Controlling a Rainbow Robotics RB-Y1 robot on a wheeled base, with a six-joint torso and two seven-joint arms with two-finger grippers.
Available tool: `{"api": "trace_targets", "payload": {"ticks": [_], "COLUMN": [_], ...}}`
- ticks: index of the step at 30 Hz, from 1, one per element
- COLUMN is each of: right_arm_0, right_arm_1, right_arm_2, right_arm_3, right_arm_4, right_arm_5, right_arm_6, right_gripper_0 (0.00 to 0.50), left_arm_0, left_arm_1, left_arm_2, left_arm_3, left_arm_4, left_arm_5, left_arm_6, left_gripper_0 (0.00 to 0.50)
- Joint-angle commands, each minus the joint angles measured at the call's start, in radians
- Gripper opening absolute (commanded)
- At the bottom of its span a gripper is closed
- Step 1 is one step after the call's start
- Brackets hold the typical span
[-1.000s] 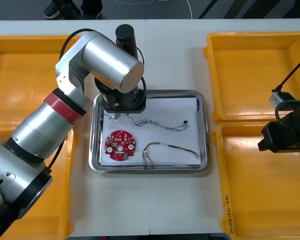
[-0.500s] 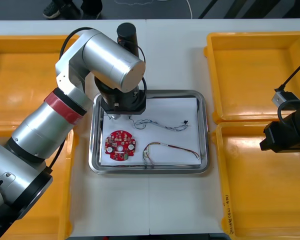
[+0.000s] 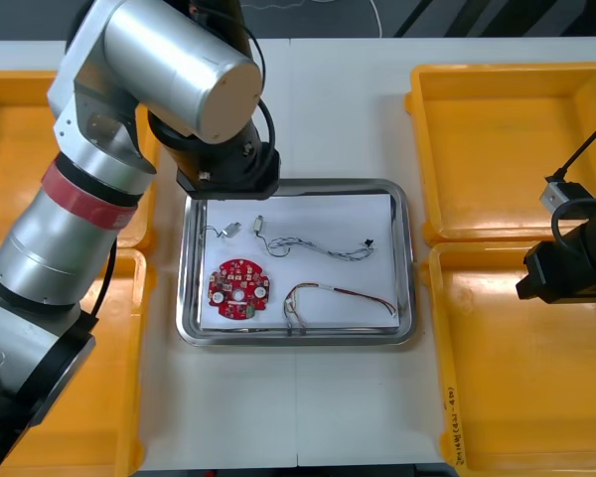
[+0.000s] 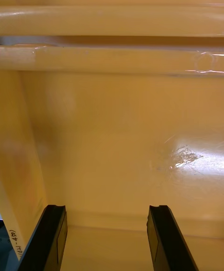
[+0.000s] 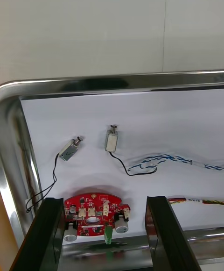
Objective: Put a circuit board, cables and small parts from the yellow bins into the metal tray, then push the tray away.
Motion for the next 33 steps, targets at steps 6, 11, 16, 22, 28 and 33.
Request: {"api": "trace_targets", "payload": {"ticks": [6,11,16,22,28,33], "right_arm_0": [0.011,0.011,0.011,0.011,0.011,0.011], "right_arm_1": [-0.033,-0.031,-0.031,-0.033,-0.033,-0.033], "right_arm_2": [-0.033,-0.033,-0.033,-0.033,-0.033,-0.033], "right_arm_3": [-0.03,-0.03,-0.03,-0.03,-0.03,-0.03], "right_arm_4": [0.001,-0.007,-0.008,-0.012,-0.013,-0.016], "right_arm_5": [0.004,0.004,0.004,0.004,0.004,0.004], "right_arm_6": [-0.036,-0.037,-0.04,-0.042,-0.042,-0.042], "right_gripper_0": [0.5,0.5,0.5,0.5,0.5,0.5], "left_arm_0": [-0.031,-0.031,-0.031,-0.031,-0.031,-0.029], "left_arm_1": [0.103,0.139,0.188,0.253,0.327,0.379], "left_arm_2": [0.108,0.166,0.191,0.211,0.237,0.28], "left_arm_3": [-0.106,-0.112,-0.113,-0.1,-0.069,-0.014], "left_arm_4": [0.04,0.046,0.058,0.097,0.167,0.206], "left_arm_5": [0.011,0.011,0.011,0.011,0.011,0.011], "left_arm_6": [0.05,0.034,0.018,-0.001,-0.033,-0.128], "left_gripper_0": [0.5,0.5,0.5,0.5,0.5,0.5]}}
